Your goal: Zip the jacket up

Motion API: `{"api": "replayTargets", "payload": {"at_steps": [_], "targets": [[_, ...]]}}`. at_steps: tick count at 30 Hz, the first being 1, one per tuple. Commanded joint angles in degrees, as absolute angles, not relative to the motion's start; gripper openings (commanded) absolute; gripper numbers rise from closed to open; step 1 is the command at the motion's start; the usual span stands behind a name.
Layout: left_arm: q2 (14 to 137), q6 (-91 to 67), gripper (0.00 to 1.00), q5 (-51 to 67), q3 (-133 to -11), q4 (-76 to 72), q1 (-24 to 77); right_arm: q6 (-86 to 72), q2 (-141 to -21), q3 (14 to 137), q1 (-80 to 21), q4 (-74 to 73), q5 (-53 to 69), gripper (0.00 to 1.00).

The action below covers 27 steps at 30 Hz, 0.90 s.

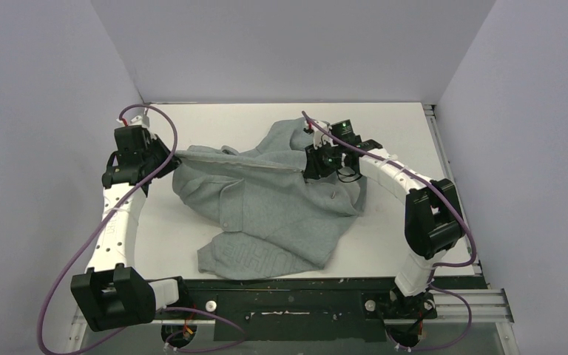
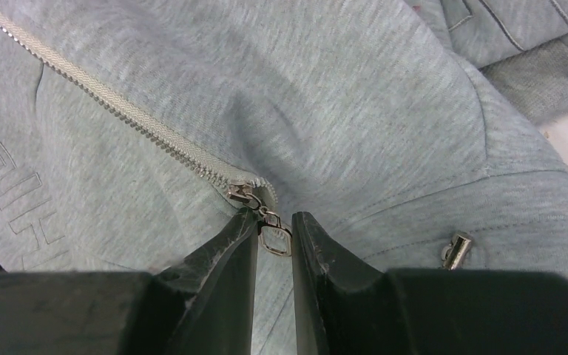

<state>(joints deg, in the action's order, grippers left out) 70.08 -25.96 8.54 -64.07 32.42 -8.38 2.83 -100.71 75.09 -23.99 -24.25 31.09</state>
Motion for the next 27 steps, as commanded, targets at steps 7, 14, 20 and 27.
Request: {"api": "replayTargets", "payload": {"at_steps": [7,14,20,27], "targets": [[68.0,-27.0,0.00,-3.0,-69.5,29.0,-10.5,0.0,-100.2,74.3,-20.9,-31.6,21.8,0.00],[66.8,-27.8,0.00,-5.7,-72.5,29.1,-10.8,-2.3,-96.1,74.2,-20.2,-33.6,23.5,0.00],[67.1,-27.6,0.00,-6.3,-73.7,29.8,-10.9,-2.2,-95.4,75.1,-20.1,-38.2,19.9,0.00],[67.6,-27.9,0.00,-4.3,-75.1,29.1,-10.9,-2.8,-93.6,75.3,-20.0,-38.5,19.5,0.00]]}}
